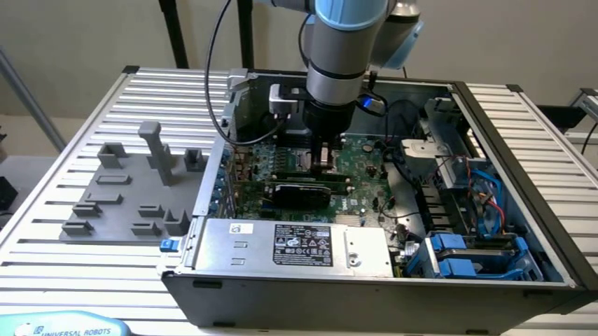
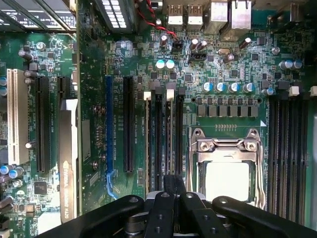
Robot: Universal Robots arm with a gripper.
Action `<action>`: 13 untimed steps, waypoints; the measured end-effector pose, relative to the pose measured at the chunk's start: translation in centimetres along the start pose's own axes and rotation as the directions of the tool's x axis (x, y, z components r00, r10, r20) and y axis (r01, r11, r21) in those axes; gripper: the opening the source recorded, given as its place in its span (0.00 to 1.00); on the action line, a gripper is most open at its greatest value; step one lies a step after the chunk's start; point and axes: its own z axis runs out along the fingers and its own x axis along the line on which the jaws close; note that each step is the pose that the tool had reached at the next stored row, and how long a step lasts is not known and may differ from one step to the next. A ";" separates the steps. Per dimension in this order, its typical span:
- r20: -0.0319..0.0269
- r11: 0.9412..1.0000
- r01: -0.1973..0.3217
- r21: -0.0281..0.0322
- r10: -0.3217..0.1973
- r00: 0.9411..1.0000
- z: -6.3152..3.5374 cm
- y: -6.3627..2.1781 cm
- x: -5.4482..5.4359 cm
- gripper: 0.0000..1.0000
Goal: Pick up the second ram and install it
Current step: 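Press down the second ram until it locks into place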
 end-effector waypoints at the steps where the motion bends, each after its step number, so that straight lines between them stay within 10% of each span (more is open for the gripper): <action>1: 0.000 1.000 0.000 0.000 0.000 1.000 0.02 0.00 0.0 0.11; 7: 0.001 1.000 0.000 0.000 0.000 1.000 -2.11 0.06 -0.1 0.11; 13: 0.001 1.000 0.000 0.000 0.000 1.000 -2.20 0.06 -0.1 0.11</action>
